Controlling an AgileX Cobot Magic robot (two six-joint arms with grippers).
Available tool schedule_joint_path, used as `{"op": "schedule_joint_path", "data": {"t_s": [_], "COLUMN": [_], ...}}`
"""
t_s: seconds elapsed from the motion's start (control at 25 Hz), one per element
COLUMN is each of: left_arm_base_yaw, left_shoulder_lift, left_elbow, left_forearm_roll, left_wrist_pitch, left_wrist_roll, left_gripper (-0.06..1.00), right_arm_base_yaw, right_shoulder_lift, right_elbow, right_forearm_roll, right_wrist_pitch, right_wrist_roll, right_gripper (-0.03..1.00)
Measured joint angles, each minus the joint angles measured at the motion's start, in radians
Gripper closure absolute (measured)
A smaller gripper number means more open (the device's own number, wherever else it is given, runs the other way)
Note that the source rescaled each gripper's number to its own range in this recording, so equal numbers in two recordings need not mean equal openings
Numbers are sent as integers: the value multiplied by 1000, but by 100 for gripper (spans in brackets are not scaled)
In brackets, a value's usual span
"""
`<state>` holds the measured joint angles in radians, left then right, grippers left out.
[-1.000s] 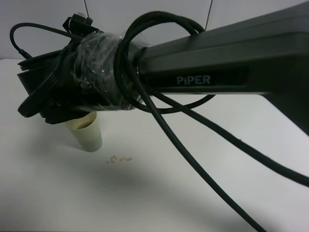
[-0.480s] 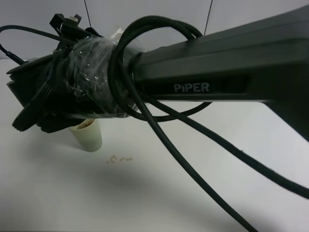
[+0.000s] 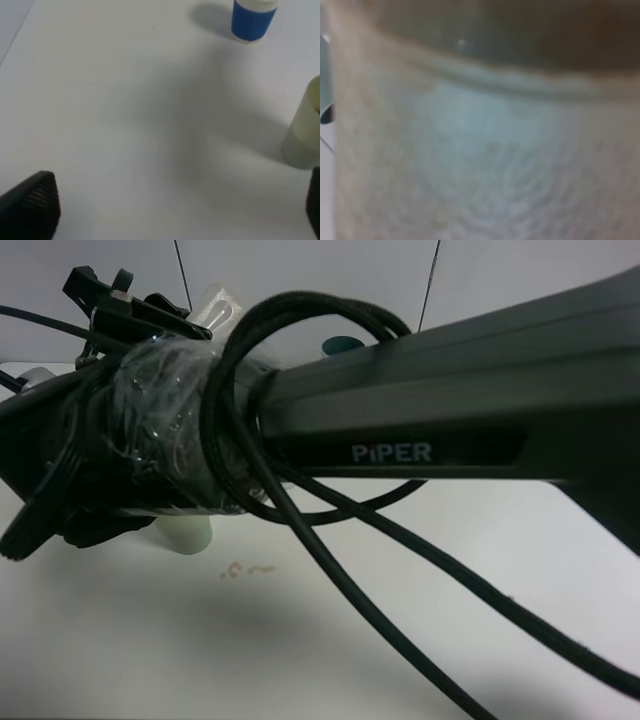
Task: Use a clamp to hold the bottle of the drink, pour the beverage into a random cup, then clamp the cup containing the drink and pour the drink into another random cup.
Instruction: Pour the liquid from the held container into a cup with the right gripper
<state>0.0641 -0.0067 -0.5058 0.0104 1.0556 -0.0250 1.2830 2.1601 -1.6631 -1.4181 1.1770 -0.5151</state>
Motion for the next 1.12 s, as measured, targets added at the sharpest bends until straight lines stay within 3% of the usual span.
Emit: {"op": "schedule_joint_path", "data": {"t_s": [0.76, 0.92, 1.12], "left_arm_base_yaw": [0, 0, 0], "left_shoulder_lift": [0, 0, 0], "left_elbow": [0, 0, 0], "left_forearm_roll": [0, 0, 0], "left_wrist_pitch": [0, 0, 0], "left_wrist_roll": [0, 0, 0], "left_gripper": [-6, -6, -6], "right_arm_base_yaw": [3, 2, -24], "right_shoulder_lift": [0, 0, 0], "right_elbow": [0, 0, 0], "right_forearm_roll": [31, 97, 147], "right_wrist_pitch": [35, 35, 35], "right_wrist_roll": [-20, 29, 191], "right_gripper": [97, 97, 97]}}
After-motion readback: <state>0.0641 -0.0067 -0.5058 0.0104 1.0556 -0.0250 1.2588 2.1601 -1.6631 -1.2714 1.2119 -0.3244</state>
